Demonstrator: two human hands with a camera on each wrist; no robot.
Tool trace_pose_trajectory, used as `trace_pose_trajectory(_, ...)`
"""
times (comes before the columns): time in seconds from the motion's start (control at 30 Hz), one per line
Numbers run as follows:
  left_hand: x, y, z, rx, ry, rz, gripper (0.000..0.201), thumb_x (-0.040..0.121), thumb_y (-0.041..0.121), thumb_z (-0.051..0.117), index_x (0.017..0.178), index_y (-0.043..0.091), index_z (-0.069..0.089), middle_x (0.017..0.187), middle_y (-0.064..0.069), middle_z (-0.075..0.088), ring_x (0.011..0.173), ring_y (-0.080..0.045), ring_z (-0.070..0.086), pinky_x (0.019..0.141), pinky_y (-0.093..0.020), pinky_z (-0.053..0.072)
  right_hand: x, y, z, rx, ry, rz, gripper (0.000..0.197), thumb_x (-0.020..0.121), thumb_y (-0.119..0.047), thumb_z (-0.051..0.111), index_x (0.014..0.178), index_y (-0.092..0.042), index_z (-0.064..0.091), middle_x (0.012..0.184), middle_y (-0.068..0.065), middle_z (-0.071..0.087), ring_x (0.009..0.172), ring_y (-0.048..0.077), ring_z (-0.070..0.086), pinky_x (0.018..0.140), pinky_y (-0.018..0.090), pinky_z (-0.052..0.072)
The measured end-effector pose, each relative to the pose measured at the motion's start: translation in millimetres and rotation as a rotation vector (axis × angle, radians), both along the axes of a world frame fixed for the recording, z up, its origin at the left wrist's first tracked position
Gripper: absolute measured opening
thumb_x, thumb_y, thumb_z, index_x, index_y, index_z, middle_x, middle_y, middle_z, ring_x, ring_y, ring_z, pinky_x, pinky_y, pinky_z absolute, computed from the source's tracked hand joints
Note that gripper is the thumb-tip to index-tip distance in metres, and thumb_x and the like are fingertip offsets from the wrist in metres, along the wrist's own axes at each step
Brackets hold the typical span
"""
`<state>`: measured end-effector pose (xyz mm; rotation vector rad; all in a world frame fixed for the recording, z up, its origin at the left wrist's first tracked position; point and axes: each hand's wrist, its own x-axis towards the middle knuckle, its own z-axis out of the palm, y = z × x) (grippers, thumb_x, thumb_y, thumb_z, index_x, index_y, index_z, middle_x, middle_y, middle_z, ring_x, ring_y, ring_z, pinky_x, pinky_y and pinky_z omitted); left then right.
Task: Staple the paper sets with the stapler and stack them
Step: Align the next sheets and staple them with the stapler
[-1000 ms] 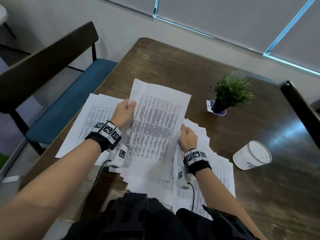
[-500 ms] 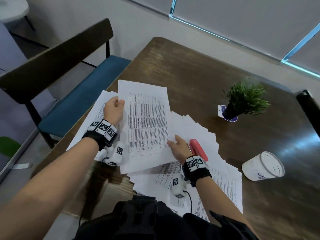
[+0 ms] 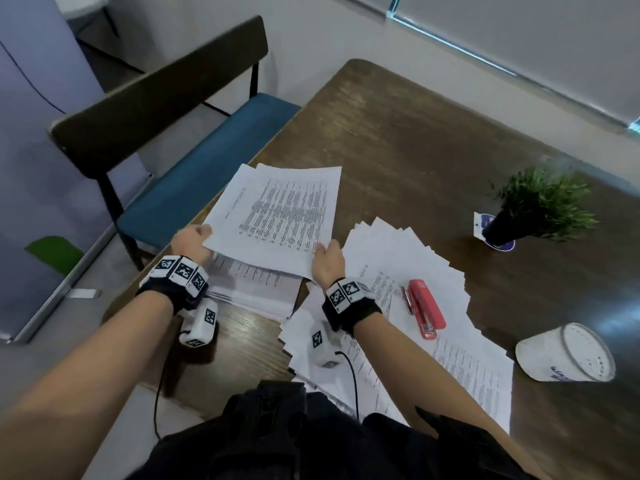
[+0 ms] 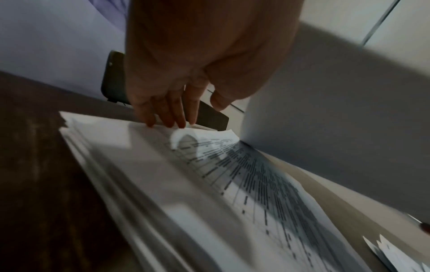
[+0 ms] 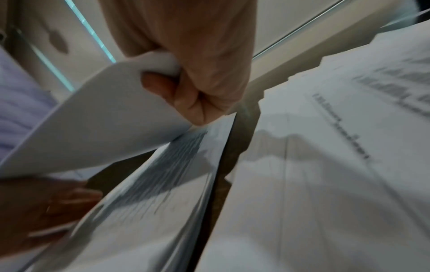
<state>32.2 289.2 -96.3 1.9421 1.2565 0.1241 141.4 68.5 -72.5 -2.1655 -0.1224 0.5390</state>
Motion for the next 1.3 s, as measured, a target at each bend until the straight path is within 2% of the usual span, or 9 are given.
trace_pose_trajectory(0.17, -18.2, 6.4, -3.2, -0.040, -0.055, 0.017, 0.038, 0.084, -0.004, 0.056, 0.119, 0.007, 0.068, 0.123, -0.016, 0.065, 0.116, -0.035, 0.058, 0.103, -0.039, 0.045, -14.7, 25.8, -7.8, -0.077, 0.023, -0.018, 0.034, 0.106, -0.018, 0.032, 0.129, 0.007, 0.035, 0.124, 0.025, 0.055, 0.109, 0.037, 0.057, 0.078, 0.032, 0.039)
trace_pose_trajectory(0.27, -27.2, 10.0, -7.9, -0.072, -0.110, 0.182, 0.030, 0.090, 0.005, 0.048, 0.107, 0.009, 0.073, 0.117, -0.009, 0.069, 0.114, -0.031, 0.059, 0.101, -0.032, 0.045, -19.2, 30.2, -9.5, -0.159, 0.035, 0.014, 0.032, 0.104, -0.017, 0.039, 0.127, 0.005, 0.034, 0.123, 0.025, 0.055, 0.107, 0.037, 0.058, 0.077, 0.037, 0.044)
trace_pose_trajectory(0.37, -31.7, 10.1, -7.9, -0.120, -0.154, 0.276, 0.029, 0.092, 0.026, 0.050, 0.098, 0.009, 0.074, 0.109, -0.013, 0.071, 0.109, -0.034, 0.061, 0.098, -0.036, 0.047, -22.7, 30.5, -12.5, -0.277, -0.023, 0.100, 0.041, 0.100, -0.016, 0.049, 0.132, 0.005, 0.033, 0.130, 0.022, 0.052, 0.116, 0.034, 0.055, 0.090, 0.038, 0.046)
trace_pose_trajectory(0.53, -34.7, -2.2, -7.0, 0.008, -0.133, 0.129, 0.030, 0.088, 0.027, 0.063, 0.110, 0.010, 0.073, 0.114, -0.008, 0.070, 0.111, -0.029, 0.060, 0.094, -0.029, 0.044, -28.9, 26.9, -11.6, -0.379, -0.118, 0.302, 0.084, 0.093, -0.026, 0.063, 0.150, 0.005, 0.008, 0.142, 0.021, 0.028, 0.120, 0.037, 0.048, 0.096, 0.037, 0.044)
trace_pose_trajectory(0.73, -36.4, 1.0, -12.5, 0.027, -0.116, 0.012, 0.055, 0.076, 0.021, 0.081, 0.125, 0.001, 0.063, 0.128, -0.014, 0.062, 0.120, -0.027, 0.057, 0.103, -0.035, 0.045, -34.9, 23.4, -12.3, -0.572, -0.234, 0.528, 0.071, 0.078, -0.056, 0.071, 0.119, -0.004, 0.049, 0.134, 0.018, 0.027, 0.109, 0.033, 0.049, 0.083, 0.038, 0.050)
trace_pose_trajectory(0.87, -36.5, 2.1, -18.1, 0.067, -0.075, -0.003, 0.055, 0.075, 0.028, 0.082, 0.123, 0.007, 0.066, 0.132, -0.011, 0.060, 0.122, -0.027, 0.055, 0.104, -0.038, 0.045, -34.1, 20.1, -12.4, -0.732, -0.375, 0.572, 0.068, 0.076, -0.069, 0.062, 0.115, -0.013, 0.058, 0.134, 0.018, 0.029, 0.119, 0.033, 0.035, 0.093, 0.043, 0.037)
trace_pose_trajectory(0.97, -32.4, -3.0, -17.7, 0.131, 0.013, -0.019, 0.051, 0.078, 0.029, 0.077, 0.124, 0.011, 0.065, 0.135, -0.013, 0.054, 0.126, -0.032, 0.049, 0.103, -0.044, 0.044, -28.8, 10.1, -10.0, -0.645, -0.393, 0.530, 0.057, 0.085, -0.059, 0.058, 0.120, -0.013, 0.058, 0.140, 0.017, 0.028, 0.127, 0.034, 0.032, 0.102, 0.046, 0.031)
trace_pose_trajectory(1.1, -23.6, -22.9, -12.7, 0.226, 0.125, -0.035, 0.046, 0.080, 0.022, 0.071, 0.123, 0.010, 0.060, 0.137, -0.013, 0.042, 0.127, -0.036, 0.039, 0.101, -0.047, 0.038, -20.8, -22.3, -1.1, -0.401, -0.420, 0.346, 0.042, 0.093, -0.038, 0.055, 0.127, -0.013, 0.057, 0.132, 0.008, 0.047, 0.122, 0.026, 0.046, 0.103, 0.043, 0.032)
trace_pose_trajectory(1.3, -18.9, -48.9, -13.3, 0.338, 0.143, -0.052, 0.061, 0.078, 0.023, 0.075, 0.133, 0.011, 0.050, 0.147, -0.011, 0.033, 0.133, -0.035, 0.033, 0.107, -0.049, 0.031, 5.0, -110.8, 6.4, -0.625, -0.452, 0.052, 0.051, 0.092, -0.035, 0.057, 0.136, -0.011, 0.045, 0.134, 0.011, 0.048, 0.123, 0.029, 0.046, 0.103, 0.046, 0.036)
